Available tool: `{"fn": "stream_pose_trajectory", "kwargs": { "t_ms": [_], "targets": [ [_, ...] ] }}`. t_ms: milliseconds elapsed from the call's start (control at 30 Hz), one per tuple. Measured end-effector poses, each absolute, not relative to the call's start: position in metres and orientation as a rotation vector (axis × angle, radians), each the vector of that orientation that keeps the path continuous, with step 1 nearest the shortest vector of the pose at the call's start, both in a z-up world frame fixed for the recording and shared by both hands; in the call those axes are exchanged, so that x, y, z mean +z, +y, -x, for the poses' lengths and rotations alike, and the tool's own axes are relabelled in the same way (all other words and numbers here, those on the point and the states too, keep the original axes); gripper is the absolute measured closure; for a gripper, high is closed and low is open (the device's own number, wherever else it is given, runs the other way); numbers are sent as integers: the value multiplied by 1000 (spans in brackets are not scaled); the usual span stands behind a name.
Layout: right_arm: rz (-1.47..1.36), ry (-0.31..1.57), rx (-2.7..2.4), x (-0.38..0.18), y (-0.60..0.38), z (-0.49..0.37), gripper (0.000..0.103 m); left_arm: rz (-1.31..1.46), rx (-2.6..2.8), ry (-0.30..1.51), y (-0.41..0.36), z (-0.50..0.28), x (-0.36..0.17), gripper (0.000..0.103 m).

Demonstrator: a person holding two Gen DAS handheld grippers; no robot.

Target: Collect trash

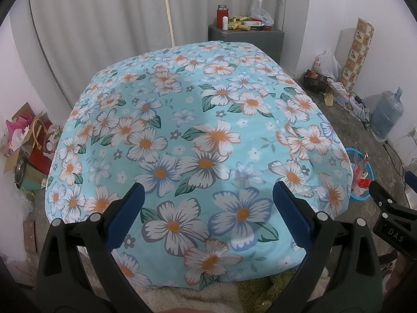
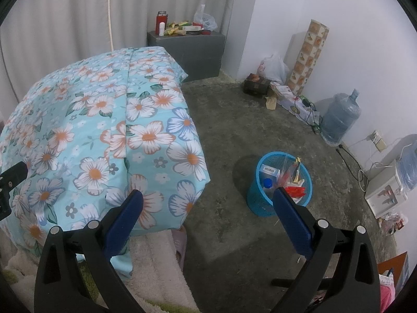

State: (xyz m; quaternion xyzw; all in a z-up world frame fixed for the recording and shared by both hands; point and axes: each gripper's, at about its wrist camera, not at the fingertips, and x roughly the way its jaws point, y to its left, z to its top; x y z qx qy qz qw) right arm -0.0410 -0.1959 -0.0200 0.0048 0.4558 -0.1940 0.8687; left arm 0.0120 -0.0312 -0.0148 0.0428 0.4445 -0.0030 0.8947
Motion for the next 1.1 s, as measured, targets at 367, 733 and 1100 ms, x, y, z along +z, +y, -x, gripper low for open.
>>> {"fn": "stream_pose_trajectory", "kwargs": {
  "t_ms": [367,733,1100],
  "targets": [
    [-11,954,-406,-20,-196,41,6,-88,-9,922,-29,-12,-16,9],
    [-9,954,-405,-21,-193,40,6,-88,-10,921,-28,-13,-16,9],
    [-10,955,-403,-21,-193,40,6,-89,-11,920,-28,-13,-16,9]
  ]
}}
